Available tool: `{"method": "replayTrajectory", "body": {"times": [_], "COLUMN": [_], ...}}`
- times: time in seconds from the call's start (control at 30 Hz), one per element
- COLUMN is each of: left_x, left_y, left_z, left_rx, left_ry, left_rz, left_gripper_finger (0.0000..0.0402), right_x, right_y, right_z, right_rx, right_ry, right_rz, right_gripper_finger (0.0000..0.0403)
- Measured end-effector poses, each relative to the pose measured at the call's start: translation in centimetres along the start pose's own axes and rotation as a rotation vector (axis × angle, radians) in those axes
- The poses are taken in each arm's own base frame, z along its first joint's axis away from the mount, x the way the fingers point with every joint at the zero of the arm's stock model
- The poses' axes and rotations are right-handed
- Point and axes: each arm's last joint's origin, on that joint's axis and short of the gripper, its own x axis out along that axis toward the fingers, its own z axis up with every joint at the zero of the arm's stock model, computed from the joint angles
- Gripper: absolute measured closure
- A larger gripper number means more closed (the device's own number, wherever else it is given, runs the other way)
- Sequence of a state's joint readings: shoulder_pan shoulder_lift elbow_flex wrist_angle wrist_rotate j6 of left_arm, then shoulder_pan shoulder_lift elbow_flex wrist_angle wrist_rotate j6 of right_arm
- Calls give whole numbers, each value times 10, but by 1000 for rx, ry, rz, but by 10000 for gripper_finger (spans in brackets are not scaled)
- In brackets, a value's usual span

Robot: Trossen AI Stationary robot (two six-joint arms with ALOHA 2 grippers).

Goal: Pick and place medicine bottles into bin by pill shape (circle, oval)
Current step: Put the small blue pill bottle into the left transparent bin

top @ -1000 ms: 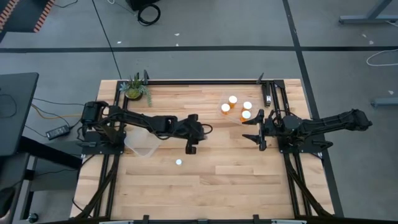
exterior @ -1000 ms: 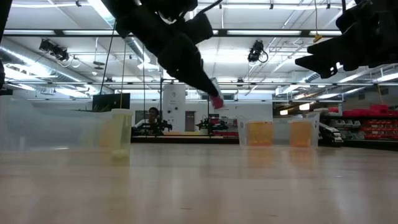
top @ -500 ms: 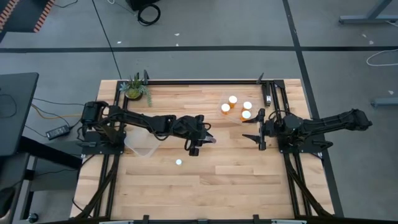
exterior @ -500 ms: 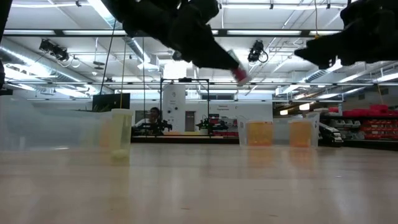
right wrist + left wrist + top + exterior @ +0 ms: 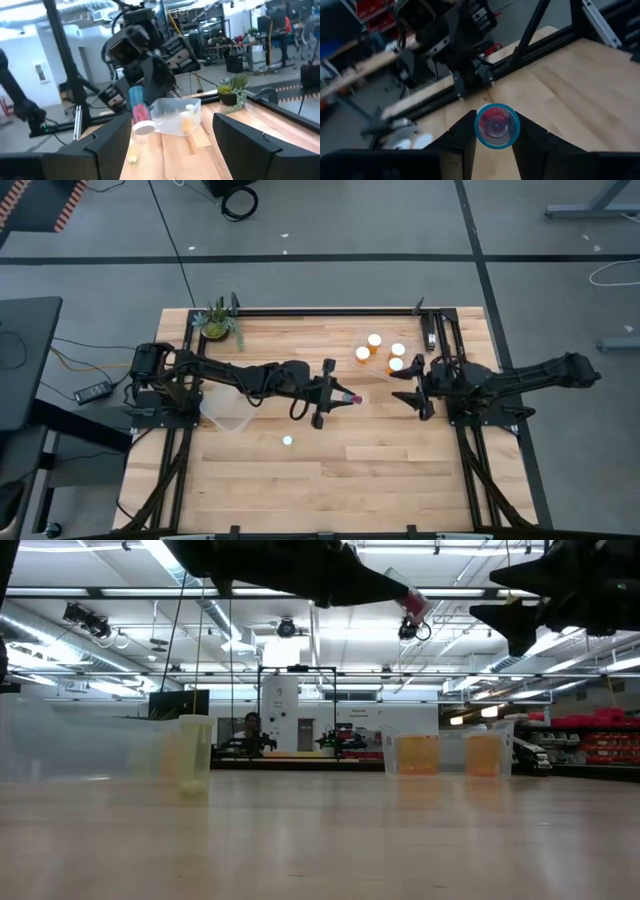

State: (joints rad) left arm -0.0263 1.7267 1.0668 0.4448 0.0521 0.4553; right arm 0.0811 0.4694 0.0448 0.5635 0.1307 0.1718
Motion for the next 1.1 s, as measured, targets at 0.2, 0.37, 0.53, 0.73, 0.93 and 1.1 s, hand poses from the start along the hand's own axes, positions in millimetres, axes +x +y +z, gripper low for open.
{"method": "replayTrajectory", "body": {"times": [0.2, 0.37, 0.53, 0.73, 0.93, 1.1], "left_x": [0, -1, -2, -3, -3, -3], "left_y": [2, 5, 8, 8, 7, 7], "left_z": [3, 11, 17, 22, 24, 23], "left_rx": [193, 267, 282, 310, 313, 313], "left_ry": [-34, -104, -165, -208, -216, -215], "left_rz": [21, 69, 112, 138, 137, 138], "left_gripper_finger": [284, 284, 287, 282, 287, 282], "right_x": [12, 33, 58, 79, 84, 83], "right_y": [2, 7, 15, 20, 22, 22], "right_z": [-2, 9, 23, 32, 36, 36], "right_rx": [89, 87, 49, 7, -3, 6], "right_ry": [9, 45, 71, 86, 89, 94], "right_rz": [15, 14, 80, 130, 153, 155], "right_gripper_finger": [116, 116, 116, 116, 117, 137]}}
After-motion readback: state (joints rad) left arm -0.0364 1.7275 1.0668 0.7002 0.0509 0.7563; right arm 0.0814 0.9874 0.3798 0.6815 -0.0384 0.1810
